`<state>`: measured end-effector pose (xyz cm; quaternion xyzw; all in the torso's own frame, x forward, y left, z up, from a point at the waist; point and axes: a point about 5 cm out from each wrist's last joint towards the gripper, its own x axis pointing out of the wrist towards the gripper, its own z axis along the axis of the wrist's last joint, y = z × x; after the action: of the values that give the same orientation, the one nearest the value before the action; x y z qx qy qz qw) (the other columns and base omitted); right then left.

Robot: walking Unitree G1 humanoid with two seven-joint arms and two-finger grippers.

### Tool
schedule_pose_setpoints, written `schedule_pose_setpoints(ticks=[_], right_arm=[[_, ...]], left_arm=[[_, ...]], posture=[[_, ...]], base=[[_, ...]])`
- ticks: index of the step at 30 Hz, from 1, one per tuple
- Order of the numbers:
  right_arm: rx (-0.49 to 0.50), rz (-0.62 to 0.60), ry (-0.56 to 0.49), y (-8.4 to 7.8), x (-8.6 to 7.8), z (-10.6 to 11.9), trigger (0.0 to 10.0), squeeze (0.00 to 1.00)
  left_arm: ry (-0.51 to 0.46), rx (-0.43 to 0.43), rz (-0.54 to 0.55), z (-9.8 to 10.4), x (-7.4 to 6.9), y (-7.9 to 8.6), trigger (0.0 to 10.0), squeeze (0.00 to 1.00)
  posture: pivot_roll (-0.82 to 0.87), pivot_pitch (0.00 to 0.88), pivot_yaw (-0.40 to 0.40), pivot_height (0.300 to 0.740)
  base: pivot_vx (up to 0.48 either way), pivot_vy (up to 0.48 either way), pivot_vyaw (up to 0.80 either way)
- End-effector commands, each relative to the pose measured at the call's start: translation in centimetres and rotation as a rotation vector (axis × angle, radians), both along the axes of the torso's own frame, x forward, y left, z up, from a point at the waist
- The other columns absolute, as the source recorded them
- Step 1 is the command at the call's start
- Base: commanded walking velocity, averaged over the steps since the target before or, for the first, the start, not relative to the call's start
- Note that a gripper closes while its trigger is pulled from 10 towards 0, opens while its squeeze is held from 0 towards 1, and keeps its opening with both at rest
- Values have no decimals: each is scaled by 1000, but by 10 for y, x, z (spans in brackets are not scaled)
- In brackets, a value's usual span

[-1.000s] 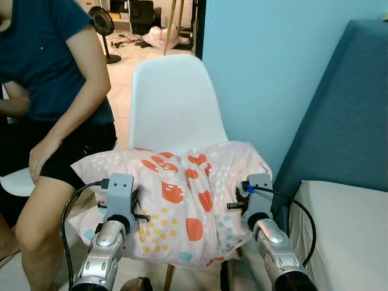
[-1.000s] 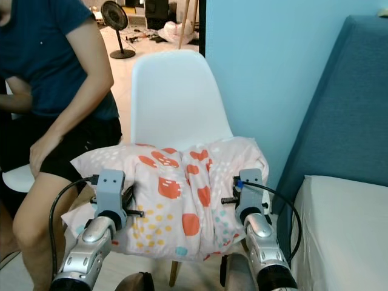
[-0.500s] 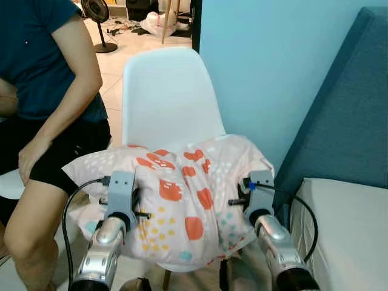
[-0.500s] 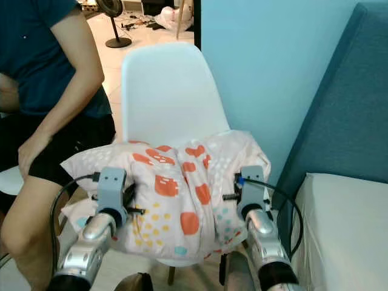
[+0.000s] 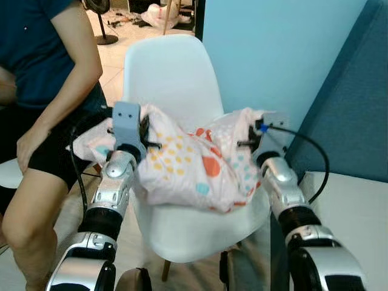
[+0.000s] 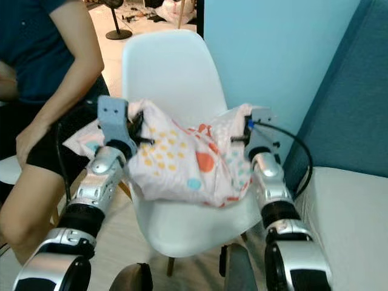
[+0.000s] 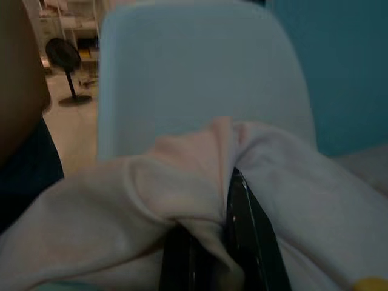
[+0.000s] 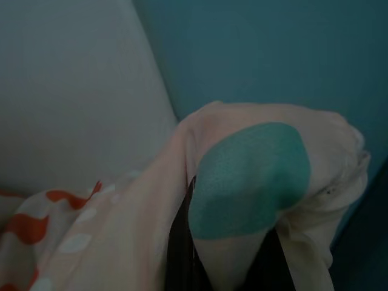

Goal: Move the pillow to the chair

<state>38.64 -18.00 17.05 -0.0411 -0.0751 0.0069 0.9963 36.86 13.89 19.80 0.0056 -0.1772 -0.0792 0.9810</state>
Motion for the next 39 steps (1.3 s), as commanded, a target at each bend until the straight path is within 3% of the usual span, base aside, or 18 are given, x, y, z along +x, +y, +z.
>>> schedule_pose_setpoints(ticks=[1,2,3,4,6,8,9,10,13,20,26,31,32,33,34,35,36,39], right_arm=[[10,16,18,4,-1,-9,10000,0],[4,20,51,3,-4,-19,10000,0],[4,20,51,3,-4,-19,10000,0],[-1,24,75,3,-6,-26,10000,0],[-44,41,230,4,-17,-61,10000,0],[-95,51,376,4,-29,-90,10000,0],[-95,51,376,4,-29,-90,10000,0],[-108,53,420,3,-33,-99,10000,0],[-111,36,524,1,-41,-115,10000,0],[-100,36,565,1,-41,-119,10000,0],[-80,59,536,9,-36,-111,10000,0],[-61,78,513,13,-34,-108,10000,0],[-51,81,509,14,-34,-108,10000,71],[-41,81,503,14,-34,-108,10000,690],[-28,82,496,15,-34,-108,10000,1000],[-28,82,496,15,-34,-108,10000,1000],[-16,84,491,15,-34,-108,10000,1000],[-11,69,466,14,-34,-106,10000,1000]], left_arm=[[-79,13,-27,3,-10,-6,10000,0],[-23,48,-42,-17,-16,-8,10000,0],[-23,48,-42,-17,-16,-8,10000,0],[20,72,-52,-31,-21,-10,10000,0],[276,191,-80,-93,-39,-13,10000,0],[495,243,-81,-143,-61,-12,10000,0],[495,243,-81,-143,-61,-12,10000,0],[583,240,-70,-159,-68,-11,10000,0],[709,220,-31,-184,-83,-11,10000,0],[741,197,-22,-185,-81,-16,10000,0],[676,196,22,-170,-68,-9,10000,0],[641,179,47,-162,-63,-4,10000,0],[628,170,52,-159,-62,-3,10000,0],[615,150,40,-155,-61,-3,10000,0],[595,128,24,-152,-61,-3,10000,565],[595,128,24,-152,-61,-3,10000,565],[587,109,7,-149,-61,-4,10000,1000],[564,99,-16,-146,-65,-5,10000,1000]], posture=[[44,175,-9,591],[50,187,-13,591],[50,187,-13,591],[50,187,-13,591],[53,206,-18,591],[61,226,-26,591],[61,226,-26,591],[61,226,-26,591],[65,249,-35,591],[73,282,-57,591],[86,297,-84,562],[94,297,-93,562],[97,298,-94,562],[98,296,-92,562],[99,293,-87,562],[99,293,-87,562],[99,288,-81,562],[100,274,-65,562]], base=[[0,0,0],[0,0,0],[0,0,0],[0,0,0],[0,0,0],[0,0,0],[0,0,0],[0,0,0],[0,0,0],[0,0,0],[0,0,0],[0,0,0],[0,0,0],[0,0,0],[0,0,0],[0,0,0],[0,0,0],[0,0,0]])
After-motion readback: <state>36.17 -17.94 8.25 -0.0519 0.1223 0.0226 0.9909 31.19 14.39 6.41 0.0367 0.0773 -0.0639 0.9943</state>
